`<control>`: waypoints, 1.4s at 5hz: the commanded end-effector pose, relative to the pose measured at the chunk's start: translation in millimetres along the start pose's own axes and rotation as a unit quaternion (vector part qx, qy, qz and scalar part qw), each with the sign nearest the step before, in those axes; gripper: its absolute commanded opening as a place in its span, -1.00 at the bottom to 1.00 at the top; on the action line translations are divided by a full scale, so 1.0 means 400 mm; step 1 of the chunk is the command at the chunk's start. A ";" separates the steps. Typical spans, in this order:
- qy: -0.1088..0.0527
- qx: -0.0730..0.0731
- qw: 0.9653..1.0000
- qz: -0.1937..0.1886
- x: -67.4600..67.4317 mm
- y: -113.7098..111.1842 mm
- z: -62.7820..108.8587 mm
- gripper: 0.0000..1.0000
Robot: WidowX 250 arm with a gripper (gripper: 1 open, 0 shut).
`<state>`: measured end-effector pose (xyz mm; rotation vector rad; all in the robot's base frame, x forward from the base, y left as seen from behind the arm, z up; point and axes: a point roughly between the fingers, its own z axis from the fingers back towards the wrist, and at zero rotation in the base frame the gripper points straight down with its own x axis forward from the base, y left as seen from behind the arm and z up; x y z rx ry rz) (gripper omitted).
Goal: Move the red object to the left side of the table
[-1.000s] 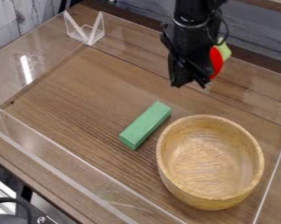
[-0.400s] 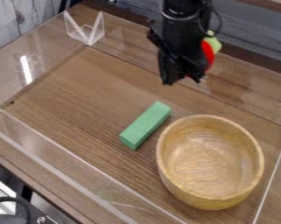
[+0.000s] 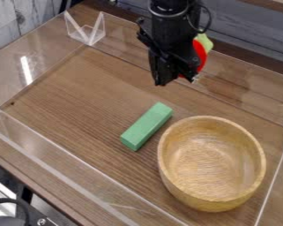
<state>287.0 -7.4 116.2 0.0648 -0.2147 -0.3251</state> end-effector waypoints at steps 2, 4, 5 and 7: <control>-0.016 0.001 1.000 0.026 -0.030 0.040 -0.001 -1.00; -0.005 0.005 0.998 0.058 -0.018 0.061 0.000 -1.00; -0.003 0.009 0.997 0.071 -0.033 0.095 0.026 -1.00; 0.008 0.021 0.993 0.119 -0.105 0.244 0.037 -1.00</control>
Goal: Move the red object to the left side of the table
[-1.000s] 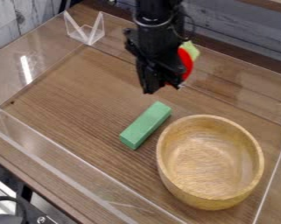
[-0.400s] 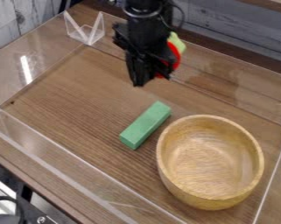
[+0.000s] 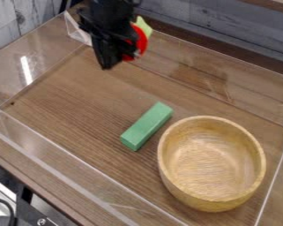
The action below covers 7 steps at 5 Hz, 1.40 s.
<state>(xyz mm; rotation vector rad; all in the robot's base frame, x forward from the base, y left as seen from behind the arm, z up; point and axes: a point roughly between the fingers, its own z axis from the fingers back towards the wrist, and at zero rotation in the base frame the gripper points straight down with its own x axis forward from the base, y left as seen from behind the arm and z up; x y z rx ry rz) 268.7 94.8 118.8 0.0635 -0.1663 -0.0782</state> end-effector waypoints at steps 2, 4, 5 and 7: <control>-0.003 0.023 0.999 0.046 0.026 0.147 -0.005 -1.00; 0.003 0.019 0.999 0.047 0.057 0.233 -0.060 -1.00; 0.002 0.015 0.999 0.037 0.071 0.262 -0.078 -1.00; -0.003 0.008 0.999 0.042 0.100 0.307 -0.061 -1.00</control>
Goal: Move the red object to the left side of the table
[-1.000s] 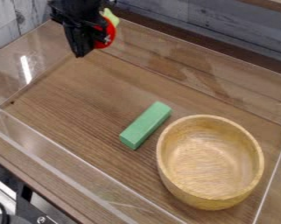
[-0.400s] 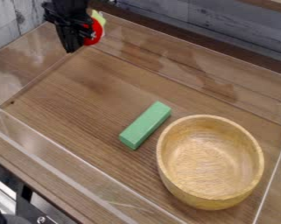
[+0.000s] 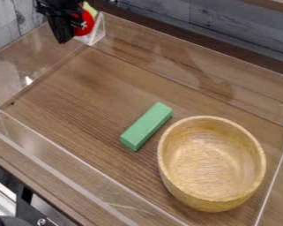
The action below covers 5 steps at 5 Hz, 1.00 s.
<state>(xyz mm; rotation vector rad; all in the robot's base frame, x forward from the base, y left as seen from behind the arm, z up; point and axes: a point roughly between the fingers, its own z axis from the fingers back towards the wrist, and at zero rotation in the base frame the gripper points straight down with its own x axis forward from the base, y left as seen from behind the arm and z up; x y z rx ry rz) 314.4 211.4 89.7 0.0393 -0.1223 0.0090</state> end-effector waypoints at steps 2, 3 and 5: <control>-0.040 -0.008 0.996 -0.076 0.042 0.001 0.074 -1.00; -0.044 -0.017 0.994 -0.097 0.042 -0.004 0.085 -1.00; -0.048 -0.032 0.989 -0.133 0.029 -0.010 0.104 -1.00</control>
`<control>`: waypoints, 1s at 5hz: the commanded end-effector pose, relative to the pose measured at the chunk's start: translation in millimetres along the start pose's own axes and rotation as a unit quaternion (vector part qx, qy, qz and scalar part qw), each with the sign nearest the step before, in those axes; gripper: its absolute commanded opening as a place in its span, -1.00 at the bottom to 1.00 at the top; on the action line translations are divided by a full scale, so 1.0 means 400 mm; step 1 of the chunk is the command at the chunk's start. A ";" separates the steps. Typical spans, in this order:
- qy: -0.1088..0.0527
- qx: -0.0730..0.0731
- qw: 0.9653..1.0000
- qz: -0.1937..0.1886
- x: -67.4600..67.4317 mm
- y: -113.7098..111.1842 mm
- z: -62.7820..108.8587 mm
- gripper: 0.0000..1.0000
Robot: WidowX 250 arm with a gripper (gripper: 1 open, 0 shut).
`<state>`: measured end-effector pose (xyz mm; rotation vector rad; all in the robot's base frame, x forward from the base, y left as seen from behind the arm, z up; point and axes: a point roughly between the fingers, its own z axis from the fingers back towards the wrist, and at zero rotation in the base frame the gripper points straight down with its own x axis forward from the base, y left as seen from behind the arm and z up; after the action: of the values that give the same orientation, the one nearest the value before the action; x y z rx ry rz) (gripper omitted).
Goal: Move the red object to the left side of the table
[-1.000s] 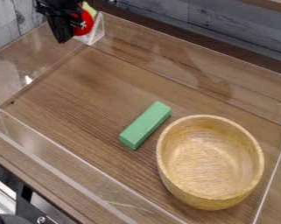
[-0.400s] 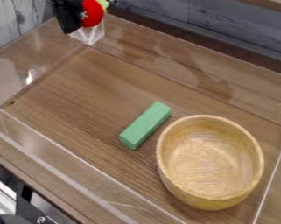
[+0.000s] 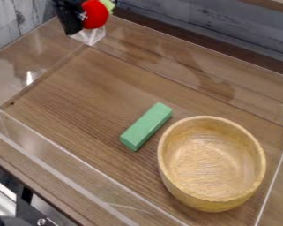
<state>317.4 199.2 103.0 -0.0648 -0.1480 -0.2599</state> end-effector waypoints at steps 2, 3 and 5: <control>-0.030 0.016 0.998 -0.059 0.022 0.032 0.059 -1.00; -0.030 0.009 0.996 -0.079 0.014 0.016 0.022 -1.00; -0.032 0.003 0.995 -0.098 -0.023 0.007 -0.016 -1.00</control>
<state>307.2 198.6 71.0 -0.1077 -0.1706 -0.4502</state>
